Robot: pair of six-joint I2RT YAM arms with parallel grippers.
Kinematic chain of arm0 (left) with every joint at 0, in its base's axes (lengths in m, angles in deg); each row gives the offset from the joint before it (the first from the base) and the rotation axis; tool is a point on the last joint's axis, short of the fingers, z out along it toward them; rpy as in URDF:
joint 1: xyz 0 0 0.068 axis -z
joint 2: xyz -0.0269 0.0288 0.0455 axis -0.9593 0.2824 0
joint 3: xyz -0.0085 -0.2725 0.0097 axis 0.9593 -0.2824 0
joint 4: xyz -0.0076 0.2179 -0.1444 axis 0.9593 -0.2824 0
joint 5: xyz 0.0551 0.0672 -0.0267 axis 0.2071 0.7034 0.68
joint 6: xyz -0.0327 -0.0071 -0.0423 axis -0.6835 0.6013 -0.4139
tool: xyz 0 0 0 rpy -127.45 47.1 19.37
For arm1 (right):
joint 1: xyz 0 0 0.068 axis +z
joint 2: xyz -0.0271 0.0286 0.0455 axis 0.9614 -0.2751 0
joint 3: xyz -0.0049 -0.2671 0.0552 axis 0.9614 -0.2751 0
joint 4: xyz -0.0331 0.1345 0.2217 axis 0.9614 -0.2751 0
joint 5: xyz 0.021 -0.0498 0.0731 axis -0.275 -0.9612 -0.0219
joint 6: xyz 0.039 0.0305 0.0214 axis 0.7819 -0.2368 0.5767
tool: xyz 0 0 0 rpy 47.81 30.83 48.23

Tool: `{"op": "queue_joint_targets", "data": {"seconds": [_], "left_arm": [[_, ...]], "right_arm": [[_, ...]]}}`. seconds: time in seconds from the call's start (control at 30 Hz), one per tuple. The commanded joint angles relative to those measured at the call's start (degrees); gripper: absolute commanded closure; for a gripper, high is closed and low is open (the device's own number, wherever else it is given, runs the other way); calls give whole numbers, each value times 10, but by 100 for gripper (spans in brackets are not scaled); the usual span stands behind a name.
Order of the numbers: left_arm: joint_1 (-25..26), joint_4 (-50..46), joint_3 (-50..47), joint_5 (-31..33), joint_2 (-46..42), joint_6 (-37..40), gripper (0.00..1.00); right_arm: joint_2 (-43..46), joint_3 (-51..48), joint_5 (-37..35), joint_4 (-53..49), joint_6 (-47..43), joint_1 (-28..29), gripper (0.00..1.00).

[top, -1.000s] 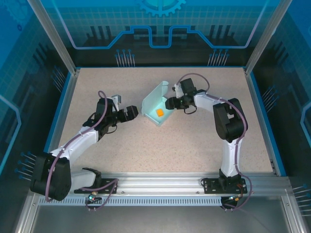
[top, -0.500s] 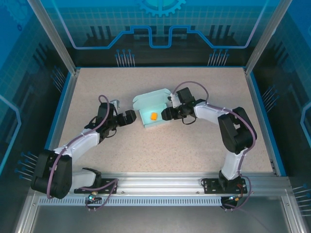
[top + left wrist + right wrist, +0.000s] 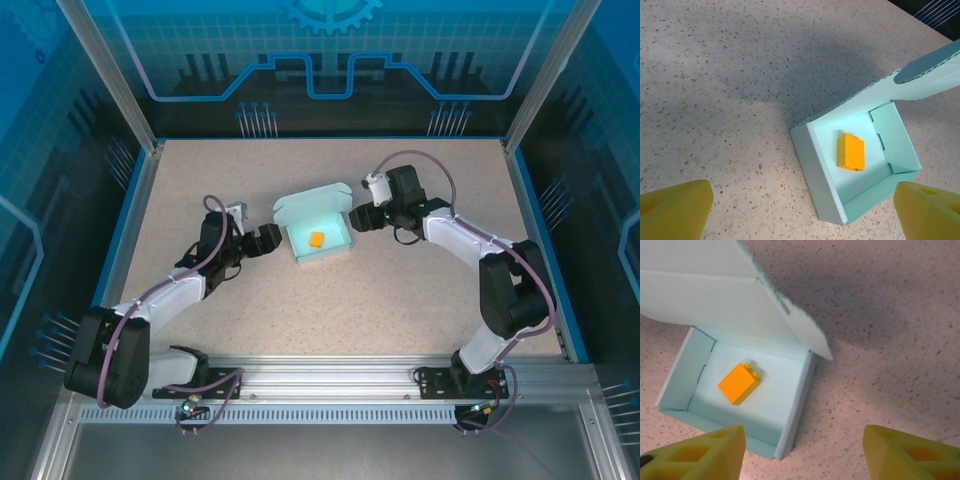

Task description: Fold the paper box

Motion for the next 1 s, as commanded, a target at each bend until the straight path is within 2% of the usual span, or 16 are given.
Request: {"op": "queue_joint_targets", "data": {"seconds": [0.0,0.5,0.97], "left_arm": [[-3,24,-2,-16,4,9,6],[-3,4,-5,-8,-11,16,6],[-3,-7,-2,-2,-10,23,5]], "right_arm": [[-24,36,25,0,-68,-10,36],[-140,154,81,-35,-173,-9,40],[-167,174,112,-43,-193,-5,70]]}}
